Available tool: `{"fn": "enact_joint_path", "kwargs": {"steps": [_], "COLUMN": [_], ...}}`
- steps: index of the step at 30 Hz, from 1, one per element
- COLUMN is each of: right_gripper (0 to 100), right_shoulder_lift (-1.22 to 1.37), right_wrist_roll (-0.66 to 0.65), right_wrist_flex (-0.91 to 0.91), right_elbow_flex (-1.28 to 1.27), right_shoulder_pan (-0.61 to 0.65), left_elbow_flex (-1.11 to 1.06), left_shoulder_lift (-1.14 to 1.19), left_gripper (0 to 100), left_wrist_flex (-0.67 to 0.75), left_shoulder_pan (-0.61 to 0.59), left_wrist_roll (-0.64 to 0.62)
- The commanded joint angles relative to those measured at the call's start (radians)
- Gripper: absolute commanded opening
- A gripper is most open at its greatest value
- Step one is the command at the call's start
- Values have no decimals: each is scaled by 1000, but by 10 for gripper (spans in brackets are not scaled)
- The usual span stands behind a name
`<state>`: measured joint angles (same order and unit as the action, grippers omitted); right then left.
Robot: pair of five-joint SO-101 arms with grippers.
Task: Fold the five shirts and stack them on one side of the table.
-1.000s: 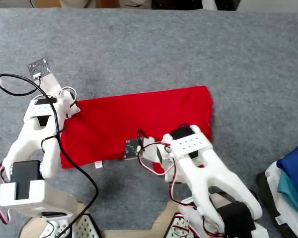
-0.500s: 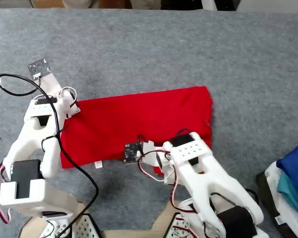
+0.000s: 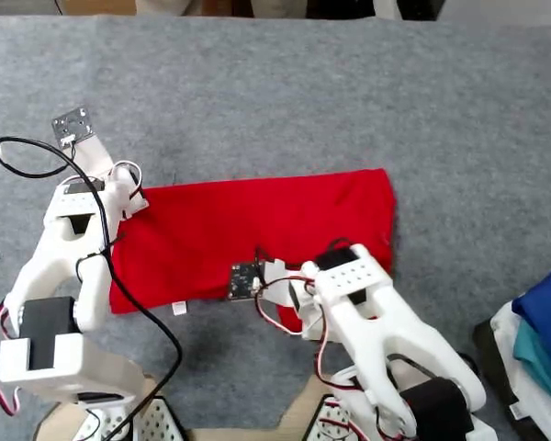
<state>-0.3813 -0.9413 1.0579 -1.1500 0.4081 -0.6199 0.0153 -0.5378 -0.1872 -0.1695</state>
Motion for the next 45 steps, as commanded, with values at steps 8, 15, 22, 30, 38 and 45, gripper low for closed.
{"fn": "enact_joint_path", "kwargs": {"steps": [8,15,22,30,38,45], "right_gripper": [3,3,3,5,269,289], "right_shoulder_lift": [64,366,671,943,1030,958], "right_wrist_roll": [11,3,-137,-256,-256,-252], "right_wrist_flex": [255,390,486,543,545,655], "right_elbow_flex": [456,848,1296,1679,1816,1821], "right_shoulder_pan": [-153,-157,-157,-182,-176,-128], "left_elbow_flex": [48,48,48,48,48,48], "left_shoulder_lift": [-7,-7,-7,-7,-7,-7], "left_gripper": [19,19,19,19,19,19], "left_wrist_flex": [-6,-6,-6,-8,-8,-8], "left_shoulder_pan": [-9,-8,-8,-8,-8,-8], "left_wrist_roll": [0,0,0,0,0,0]}}
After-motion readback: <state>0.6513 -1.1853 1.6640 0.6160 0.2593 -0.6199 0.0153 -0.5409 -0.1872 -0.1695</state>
